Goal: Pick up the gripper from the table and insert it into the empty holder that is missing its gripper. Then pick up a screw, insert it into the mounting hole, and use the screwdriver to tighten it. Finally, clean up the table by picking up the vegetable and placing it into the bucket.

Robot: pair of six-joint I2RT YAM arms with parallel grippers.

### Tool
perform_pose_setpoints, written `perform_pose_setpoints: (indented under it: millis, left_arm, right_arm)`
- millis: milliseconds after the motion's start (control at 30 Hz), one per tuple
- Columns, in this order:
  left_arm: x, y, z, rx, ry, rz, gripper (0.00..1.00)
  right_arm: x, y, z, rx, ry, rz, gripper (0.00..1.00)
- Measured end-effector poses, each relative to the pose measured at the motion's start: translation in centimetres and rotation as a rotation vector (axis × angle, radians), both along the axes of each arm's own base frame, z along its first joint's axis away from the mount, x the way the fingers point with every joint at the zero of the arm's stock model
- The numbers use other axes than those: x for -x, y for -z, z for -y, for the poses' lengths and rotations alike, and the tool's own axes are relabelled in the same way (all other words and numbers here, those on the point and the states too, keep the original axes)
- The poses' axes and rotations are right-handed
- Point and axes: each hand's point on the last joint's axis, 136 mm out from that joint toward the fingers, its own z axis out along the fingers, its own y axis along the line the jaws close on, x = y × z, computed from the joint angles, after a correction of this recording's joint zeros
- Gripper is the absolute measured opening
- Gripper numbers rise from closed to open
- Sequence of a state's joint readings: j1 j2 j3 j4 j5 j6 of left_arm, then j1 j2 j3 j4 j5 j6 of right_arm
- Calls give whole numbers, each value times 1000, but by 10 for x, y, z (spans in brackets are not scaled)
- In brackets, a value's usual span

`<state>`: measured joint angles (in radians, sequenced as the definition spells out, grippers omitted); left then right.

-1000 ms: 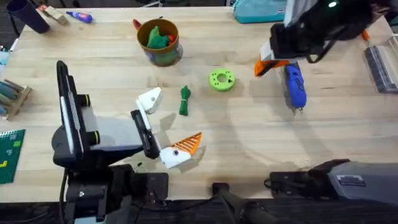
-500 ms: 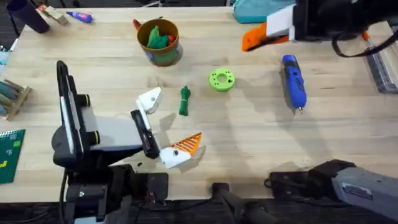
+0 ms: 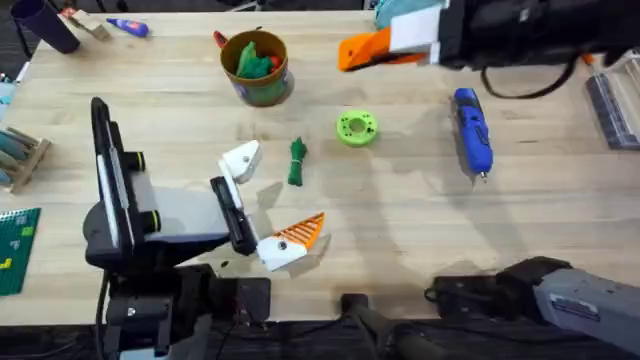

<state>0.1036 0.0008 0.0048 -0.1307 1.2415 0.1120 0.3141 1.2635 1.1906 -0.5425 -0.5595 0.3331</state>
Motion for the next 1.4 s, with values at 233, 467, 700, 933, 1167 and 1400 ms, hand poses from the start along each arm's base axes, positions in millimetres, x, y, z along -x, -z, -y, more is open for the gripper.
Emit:
perform_pose_setpoints:
  millis: [233,467,700,933,1167,1400]
  left_arm:
    - [0,0,0,0,0,0,986]
    - [0,0,0,0,0,1,986]
    - [0,0,0,0,0,0,986]
    - [0,0,0,0,0,1,986]
    - [0,0,0,0,0,1,986]
    - [0,0,0,0,0,0,986]
  right_arm:
    - [6,12,-24,-147,-115,32,9]
    - [17,20,-43,-370,-233,97,8]
    - [41,53,-53,-520,-350,-135,8]
    - [56,67,-61,-575,-480,-277,8]
    - [74,91,-70,-583,-566,-432,8]
    - [91,93,-80,-580,-640,-476,8]
